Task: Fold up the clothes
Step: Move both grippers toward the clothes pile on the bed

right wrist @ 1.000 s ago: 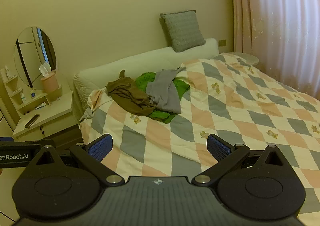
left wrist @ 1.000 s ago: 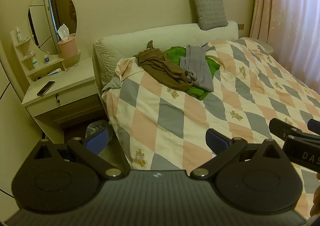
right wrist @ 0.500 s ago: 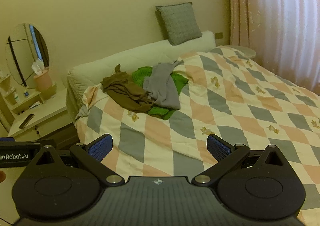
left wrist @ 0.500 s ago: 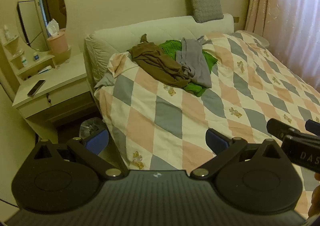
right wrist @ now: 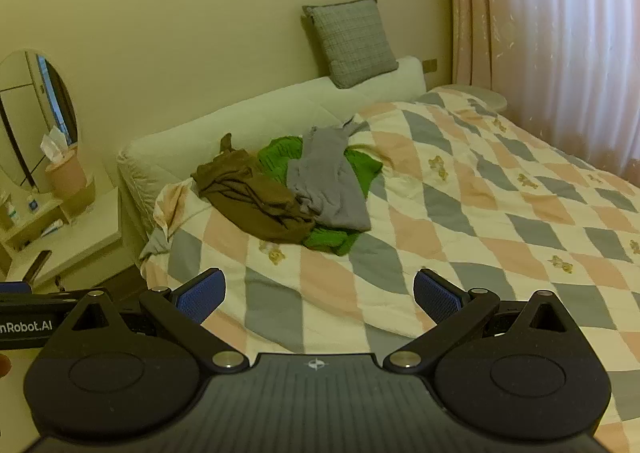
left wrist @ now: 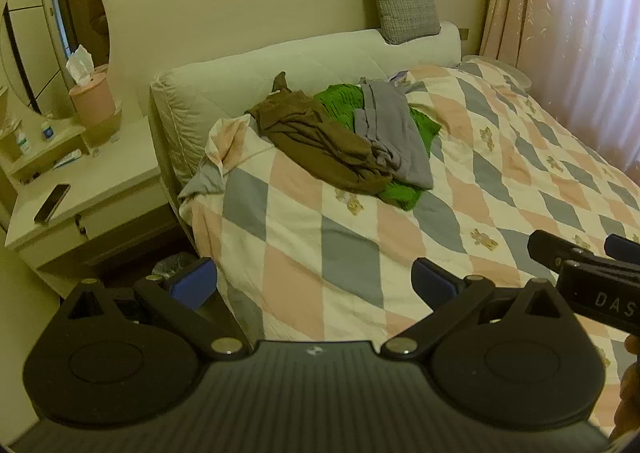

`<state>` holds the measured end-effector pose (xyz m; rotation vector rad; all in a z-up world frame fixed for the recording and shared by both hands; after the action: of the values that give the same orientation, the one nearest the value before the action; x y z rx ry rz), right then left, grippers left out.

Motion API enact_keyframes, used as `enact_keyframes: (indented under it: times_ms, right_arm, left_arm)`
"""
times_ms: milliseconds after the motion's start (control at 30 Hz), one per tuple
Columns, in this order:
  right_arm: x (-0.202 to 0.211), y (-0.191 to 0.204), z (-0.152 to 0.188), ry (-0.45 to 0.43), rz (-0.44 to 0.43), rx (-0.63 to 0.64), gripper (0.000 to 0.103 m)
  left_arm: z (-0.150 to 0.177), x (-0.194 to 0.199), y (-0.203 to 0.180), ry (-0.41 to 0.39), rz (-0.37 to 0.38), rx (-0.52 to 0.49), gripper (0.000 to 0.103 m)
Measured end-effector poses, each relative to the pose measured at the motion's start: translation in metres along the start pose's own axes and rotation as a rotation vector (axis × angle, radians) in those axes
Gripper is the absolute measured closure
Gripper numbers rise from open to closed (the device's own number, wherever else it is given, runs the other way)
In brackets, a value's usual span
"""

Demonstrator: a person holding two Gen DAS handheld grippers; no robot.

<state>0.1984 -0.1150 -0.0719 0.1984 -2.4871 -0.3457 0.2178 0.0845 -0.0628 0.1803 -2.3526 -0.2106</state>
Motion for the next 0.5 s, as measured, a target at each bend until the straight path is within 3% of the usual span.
enact_keyframes:
  times_ms: [233,500]
  right_arm:
    - [-0.051,0.016,-0.004,0.044,0.013,-0.030,0.000]
    - [-0.098,0.002,0.028,0.151,0.046,-0.114,0.000]
  left_arm:
    - [-0.013,-0.046,0.024,0.027,0.015,-0.051,0.001]
    - [0.000,-0.101,0.030,0.137,0.067,-0.039,0.001]
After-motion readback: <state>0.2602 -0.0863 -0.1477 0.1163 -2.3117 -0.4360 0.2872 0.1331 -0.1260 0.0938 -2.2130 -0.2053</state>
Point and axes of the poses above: each gripper's, at about its wrist camera, not at the fingertips, and x roughly against the way its jaws point, y to its left, z to its underside, the point moved 8 cm from there along -x, roughly the way its jaws point, and after that the axes turned 13 degrees about -z, right-handed, at the moved point
